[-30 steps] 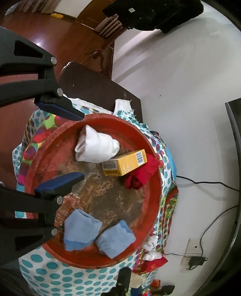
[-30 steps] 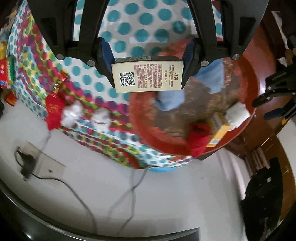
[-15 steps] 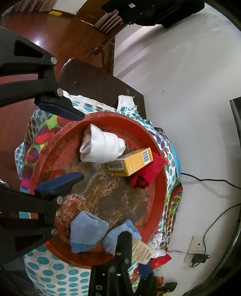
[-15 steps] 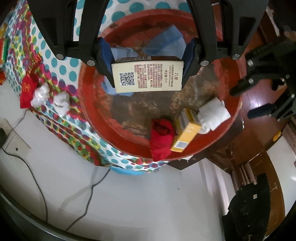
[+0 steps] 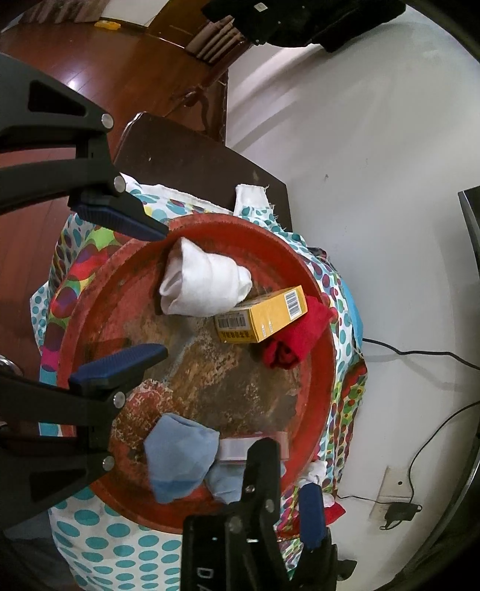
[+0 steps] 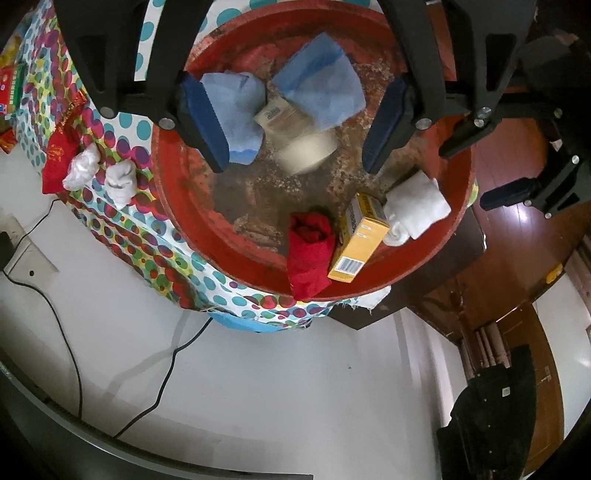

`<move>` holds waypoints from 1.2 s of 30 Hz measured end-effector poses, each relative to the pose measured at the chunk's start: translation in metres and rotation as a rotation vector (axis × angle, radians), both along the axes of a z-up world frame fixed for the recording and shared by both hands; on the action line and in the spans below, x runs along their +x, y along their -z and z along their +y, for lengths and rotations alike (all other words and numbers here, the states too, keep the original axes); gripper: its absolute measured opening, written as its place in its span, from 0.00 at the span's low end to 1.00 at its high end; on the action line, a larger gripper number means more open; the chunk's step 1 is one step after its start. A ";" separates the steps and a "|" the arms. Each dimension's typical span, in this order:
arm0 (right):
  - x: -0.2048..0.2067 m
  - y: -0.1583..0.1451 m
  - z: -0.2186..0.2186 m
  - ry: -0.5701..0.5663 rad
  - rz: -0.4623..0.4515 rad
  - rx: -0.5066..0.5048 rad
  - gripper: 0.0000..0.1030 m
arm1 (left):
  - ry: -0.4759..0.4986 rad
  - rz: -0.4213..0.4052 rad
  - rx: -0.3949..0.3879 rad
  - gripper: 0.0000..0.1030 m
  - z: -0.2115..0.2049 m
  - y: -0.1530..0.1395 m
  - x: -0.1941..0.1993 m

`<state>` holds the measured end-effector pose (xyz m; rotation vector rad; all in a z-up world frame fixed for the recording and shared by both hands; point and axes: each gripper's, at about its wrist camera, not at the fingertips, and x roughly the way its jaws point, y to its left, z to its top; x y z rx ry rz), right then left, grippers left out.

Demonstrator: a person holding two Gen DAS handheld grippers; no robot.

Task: Organize objects
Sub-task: 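Carry the beige box to the red tray and release it with the right tool, then grasp the red wrapped candy bar on the bed cover with the right tool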

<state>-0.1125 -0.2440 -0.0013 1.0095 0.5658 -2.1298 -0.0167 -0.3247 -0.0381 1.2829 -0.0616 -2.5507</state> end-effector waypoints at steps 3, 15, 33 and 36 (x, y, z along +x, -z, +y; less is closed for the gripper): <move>-0.003 0.005 0.010 0.010 -0.001 0.005 0.71 | 0.007 -0.008 -0.006 0.58 0.002 0.002 -0.001; -0.044 0.047 0.131 0.212 -0.052 -0.018 0.77 | 0.017 -0.048 -0.032 0.58 0.016 0.016 -0.011; -0.161 0.086 0.255 0.541 -0.024 -0.025 0.67 | 0.027 -0.033 0.020 0.58 0.025 0.025 -0.022; -0.173 0.091 0.242 0.544 -0.005 -0.003 0.66 | 0.024 -0.034 0.035 0.58 0.025 0.027 -0.024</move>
